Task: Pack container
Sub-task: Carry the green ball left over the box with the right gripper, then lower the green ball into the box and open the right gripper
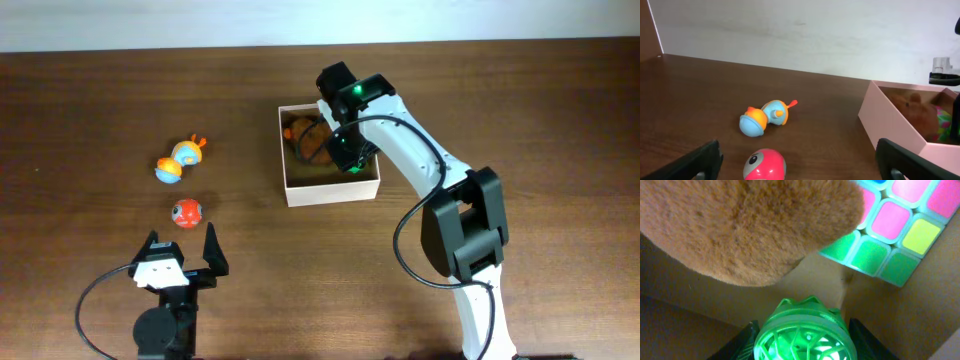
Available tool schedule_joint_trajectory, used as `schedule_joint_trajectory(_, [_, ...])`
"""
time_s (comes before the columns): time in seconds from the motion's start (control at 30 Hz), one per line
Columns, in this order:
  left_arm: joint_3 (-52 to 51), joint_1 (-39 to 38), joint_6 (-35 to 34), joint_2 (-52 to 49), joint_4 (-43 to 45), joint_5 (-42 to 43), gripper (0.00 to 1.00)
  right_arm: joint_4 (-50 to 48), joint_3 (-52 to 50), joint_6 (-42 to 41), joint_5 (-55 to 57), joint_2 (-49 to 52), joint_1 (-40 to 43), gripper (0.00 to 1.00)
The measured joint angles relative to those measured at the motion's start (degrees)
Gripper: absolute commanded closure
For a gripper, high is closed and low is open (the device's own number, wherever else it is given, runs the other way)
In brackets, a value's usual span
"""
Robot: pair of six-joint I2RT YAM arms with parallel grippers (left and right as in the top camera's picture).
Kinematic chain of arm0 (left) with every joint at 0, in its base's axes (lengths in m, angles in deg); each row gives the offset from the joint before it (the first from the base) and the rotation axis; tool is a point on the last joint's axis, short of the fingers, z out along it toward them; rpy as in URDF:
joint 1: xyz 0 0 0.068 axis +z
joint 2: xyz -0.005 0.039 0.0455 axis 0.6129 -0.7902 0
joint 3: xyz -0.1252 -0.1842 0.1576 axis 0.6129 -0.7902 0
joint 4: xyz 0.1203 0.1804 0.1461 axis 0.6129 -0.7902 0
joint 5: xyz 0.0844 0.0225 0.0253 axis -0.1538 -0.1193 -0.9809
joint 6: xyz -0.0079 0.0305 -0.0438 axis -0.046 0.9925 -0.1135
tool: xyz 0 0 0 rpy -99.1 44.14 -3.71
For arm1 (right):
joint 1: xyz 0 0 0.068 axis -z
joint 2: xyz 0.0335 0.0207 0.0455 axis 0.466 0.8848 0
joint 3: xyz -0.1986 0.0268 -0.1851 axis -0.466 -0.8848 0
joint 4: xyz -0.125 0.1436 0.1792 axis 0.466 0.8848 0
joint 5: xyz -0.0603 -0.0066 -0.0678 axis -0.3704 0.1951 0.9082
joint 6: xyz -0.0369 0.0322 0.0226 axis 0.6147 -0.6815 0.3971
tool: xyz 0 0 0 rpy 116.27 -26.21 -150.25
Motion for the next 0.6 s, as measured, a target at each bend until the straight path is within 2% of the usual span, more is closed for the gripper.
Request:
schedule_joint_trajectory(0.23, [0.0, 0.0, 0.0, 0.0, 0.0, 0.0, 0.01, -0.1, 0.0, 0.0, 0.0, 0.0, 0.0, 0.55])
schedule_joint_trajectory(0.27, [0.0, 0.0, 0.0, 0.0, 0.0, 0.0, 0.01, -0.1, 0.0, 0.0, 0.0, 0.0, 0.0, 0.46])
schedule_joint_trajectory(0.33, [0.0, 0.0, 0.0, 0.0, 0.0, 0.0, 0.01, -0.2, 0.0, -0.1, 0.0, 0.0, 0.0, 0.36])
schedule_joint_trajectory(0.6, [0.0, 0.0, 0.0, 0.0, 0.0, 0.0, 0.01, -0.5, 0.0, 0.2, 0.2, 0.0, 0.0, 0.32])
